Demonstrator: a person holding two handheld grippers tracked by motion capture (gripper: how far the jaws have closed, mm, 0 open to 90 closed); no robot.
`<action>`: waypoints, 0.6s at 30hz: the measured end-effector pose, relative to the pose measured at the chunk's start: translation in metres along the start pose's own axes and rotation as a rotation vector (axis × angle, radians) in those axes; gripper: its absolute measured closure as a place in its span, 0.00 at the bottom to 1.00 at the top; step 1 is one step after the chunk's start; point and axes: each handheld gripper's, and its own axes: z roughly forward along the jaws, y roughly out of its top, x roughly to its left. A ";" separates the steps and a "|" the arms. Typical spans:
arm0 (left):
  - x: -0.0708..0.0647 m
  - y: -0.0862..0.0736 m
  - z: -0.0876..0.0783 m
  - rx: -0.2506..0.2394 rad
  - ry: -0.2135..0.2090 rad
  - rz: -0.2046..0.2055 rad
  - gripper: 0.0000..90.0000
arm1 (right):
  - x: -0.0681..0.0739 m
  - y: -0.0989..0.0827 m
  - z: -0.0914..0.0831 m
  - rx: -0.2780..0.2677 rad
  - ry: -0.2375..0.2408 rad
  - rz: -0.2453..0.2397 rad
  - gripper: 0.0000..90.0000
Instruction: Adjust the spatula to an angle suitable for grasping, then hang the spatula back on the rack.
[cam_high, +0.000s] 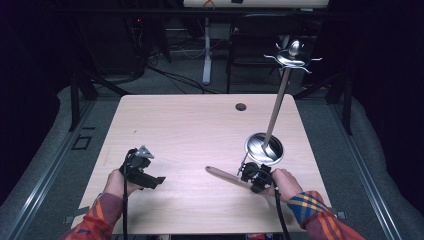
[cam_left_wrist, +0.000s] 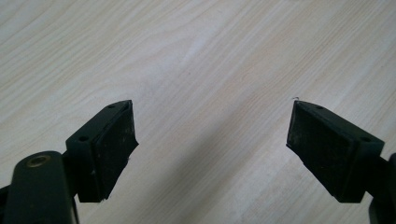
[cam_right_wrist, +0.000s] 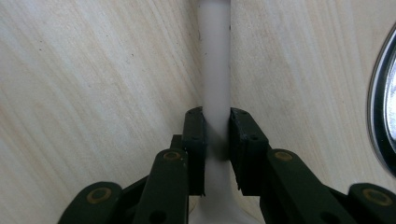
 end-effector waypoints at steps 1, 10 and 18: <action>0.000 0.001 0.000 0.002 0.008 0.005 0.17 | 0.000 0.001 0.000 0.014 -0.007 -0.007 0.85; 0.001 0.001 0.000 0.005 0.011 0.008 0.17 | 0.000 0.003 0.001 0.019 -0.009 0.005 0.86; 0.000 0.002 0.001 0.003 0.009 0.011 0.17 | 0.001 -0.001 -0.002 -0.011 -0.002 0.017 0.87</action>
